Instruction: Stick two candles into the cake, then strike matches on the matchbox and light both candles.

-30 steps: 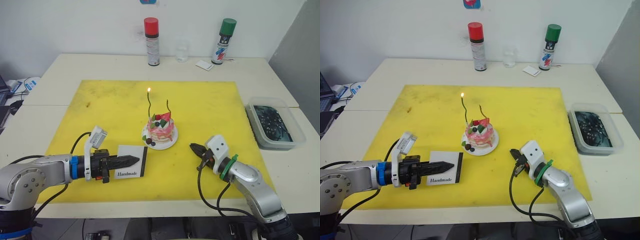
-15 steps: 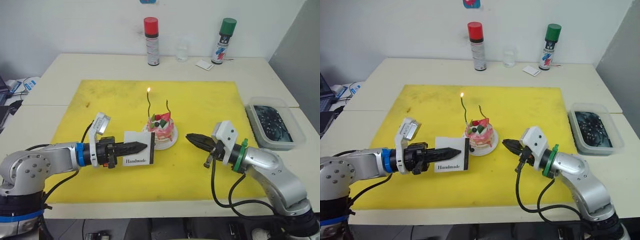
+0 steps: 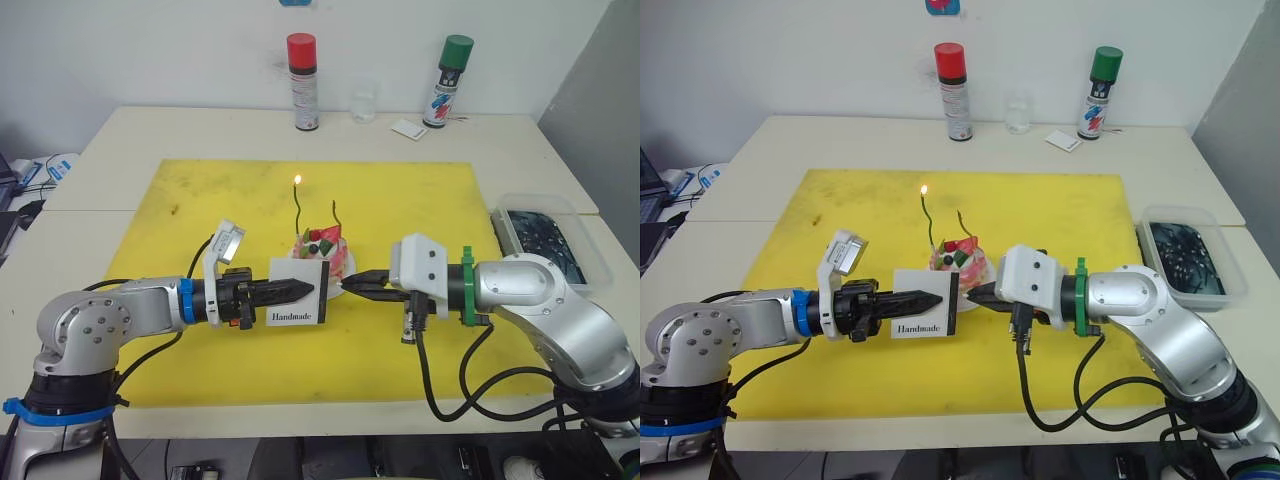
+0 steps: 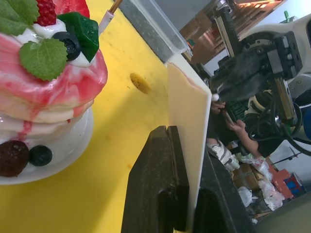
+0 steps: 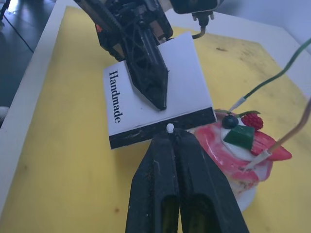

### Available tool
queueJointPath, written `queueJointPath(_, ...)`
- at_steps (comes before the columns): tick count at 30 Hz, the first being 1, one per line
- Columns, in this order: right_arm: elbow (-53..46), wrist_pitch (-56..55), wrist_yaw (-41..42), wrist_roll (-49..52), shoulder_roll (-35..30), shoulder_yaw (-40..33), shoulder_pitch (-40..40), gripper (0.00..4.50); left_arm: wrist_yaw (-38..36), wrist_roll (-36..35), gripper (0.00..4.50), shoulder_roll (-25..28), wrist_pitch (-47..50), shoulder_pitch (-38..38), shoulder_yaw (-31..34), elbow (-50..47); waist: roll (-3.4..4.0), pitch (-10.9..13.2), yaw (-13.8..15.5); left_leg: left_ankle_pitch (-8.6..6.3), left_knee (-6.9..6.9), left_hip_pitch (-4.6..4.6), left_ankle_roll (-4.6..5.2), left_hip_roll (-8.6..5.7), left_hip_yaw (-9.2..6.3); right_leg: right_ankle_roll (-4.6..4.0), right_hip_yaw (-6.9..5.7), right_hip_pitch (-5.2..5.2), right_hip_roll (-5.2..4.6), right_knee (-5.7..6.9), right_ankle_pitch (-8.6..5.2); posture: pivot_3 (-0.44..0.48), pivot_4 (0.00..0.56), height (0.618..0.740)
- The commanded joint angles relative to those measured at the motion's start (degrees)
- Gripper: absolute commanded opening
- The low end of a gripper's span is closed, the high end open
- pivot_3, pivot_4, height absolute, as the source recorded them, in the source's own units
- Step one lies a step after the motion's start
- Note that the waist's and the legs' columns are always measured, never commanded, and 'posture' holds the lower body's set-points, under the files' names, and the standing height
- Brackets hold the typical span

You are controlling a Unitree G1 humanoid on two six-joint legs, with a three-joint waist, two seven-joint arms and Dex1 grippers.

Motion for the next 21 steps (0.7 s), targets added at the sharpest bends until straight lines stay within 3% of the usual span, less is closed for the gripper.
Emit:
queueJointPath(1,0.4,-1.9,0.5,-2.6,0.6,2.5,-1.3,0.04,-0.2,-0.2,0.00,0.0,-0.5,-0.7,0.5,-0.7,0.00,0.0,0.0,0.00,0.00,0.00,0.00,0.00,0.00,0.00,-0.01,0.00,0.00,0.00,0.00,0.000,0.150,0.740)
queueJointPath(21,6.1,-4.6,0.9,-8.8,4.4,4.1,-3.6,0.04,-1.5,1.8,0.00,0.5,-1.6,0.9,0.5,-2.1,0.00,0.0,0.0,0.00,0.00,0.00,0.00,0.00,-0.06,0.00,-0.01,0.00,-0.01,0.01,0.00,0.000,0.150,0.740)
